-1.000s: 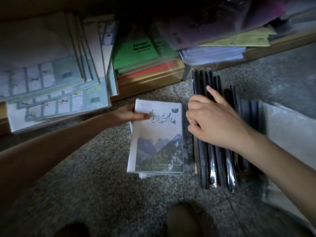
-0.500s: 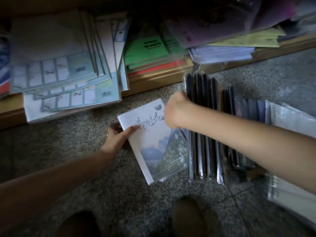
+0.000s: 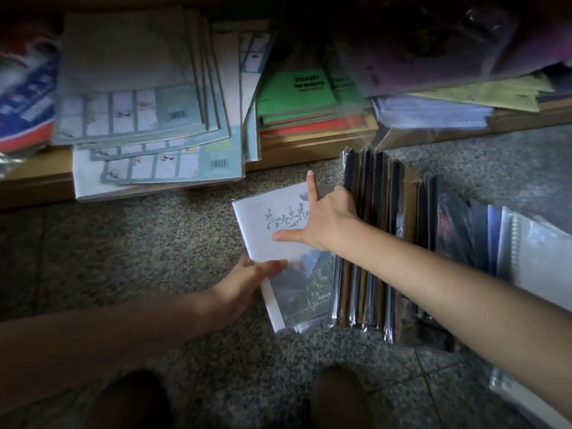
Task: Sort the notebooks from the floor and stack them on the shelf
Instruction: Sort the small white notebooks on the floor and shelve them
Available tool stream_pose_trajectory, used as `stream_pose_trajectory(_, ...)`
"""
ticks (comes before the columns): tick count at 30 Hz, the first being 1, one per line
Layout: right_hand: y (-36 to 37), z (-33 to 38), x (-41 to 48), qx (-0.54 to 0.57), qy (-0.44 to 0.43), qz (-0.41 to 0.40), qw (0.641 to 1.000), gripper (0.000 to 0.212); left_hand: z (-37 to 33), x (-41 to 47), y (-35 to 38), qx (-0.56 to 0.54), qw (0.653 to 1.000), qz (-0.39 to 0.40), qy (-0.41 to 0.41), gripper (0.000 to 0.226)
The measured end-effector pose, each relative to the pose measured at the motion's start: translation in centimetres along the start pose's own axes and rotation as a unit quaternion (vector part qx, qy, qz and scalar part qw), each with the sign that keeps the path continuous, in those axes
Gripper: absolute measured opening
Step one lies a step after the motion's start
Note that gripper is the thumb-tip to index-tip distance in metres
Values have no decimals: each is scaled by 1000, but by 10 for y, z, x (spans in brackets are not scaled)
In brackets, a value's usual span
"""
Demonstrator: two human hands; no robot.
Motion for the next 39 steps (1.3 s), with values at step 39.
stream_pose_trajectory(39,8,57,3,-34,-18,276,960,74,-6,-4,-29,-125,991,-46,-23,37)
Point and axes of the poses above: each hand's wrist, its own x-axis towards the middle knuckle, its own y-axis out of the palm, z = x × y, the point moved 10 cm from there along x, towards the middle knuckle, and after that the axes turned 13 degrees about y, right-handed, at the moved point
